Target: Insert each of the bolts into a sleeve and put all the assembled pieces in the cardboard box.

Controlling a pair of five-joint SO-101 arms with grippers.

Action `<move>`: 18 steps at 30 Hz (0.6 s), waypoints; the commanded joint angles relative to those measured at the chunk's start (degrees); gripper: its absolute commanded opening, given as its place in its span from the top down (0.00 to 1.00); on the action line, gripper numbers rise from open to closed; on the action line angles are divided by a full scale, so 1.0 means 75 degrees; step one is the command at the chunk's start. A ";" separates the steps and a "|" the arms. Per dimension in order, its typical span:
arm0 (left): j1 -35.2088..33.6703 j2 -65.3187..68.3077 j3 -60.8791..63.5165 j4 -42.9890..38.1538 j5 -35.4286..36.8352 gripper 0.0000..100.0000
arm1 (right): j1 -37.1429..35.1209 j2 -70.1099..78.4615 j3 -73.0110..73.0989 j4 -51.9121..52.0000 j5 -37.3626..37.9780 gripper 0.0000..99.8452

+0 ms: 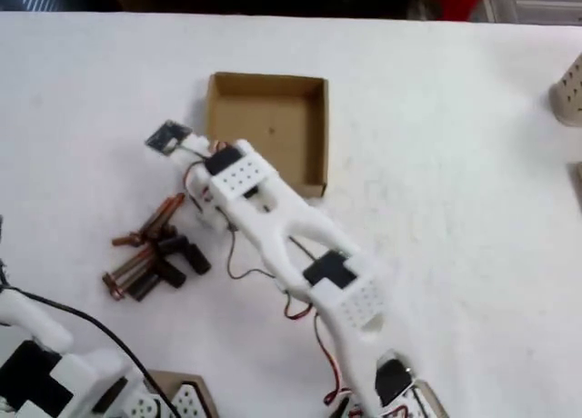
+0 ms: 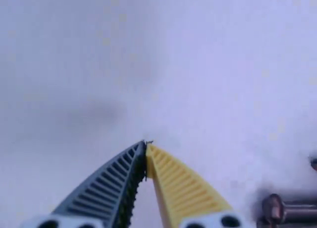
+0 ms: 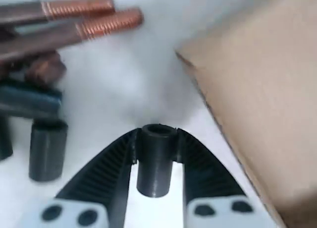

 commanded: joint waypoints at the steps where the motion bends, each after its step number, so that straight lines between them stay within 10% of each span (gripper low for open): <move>1: 0.0791 -0.0369 -0.0059 0.0281 -0.0023 0.98 | 0.0545 -0.1764 0.0516 0.0803 0.0047 0.98; 18: 0.5445 -0.0346 -0.1301 0.1805 0.0621 0.98 | 0.3089 -0.7027 0.8111 -0.1952 0.0563 0.98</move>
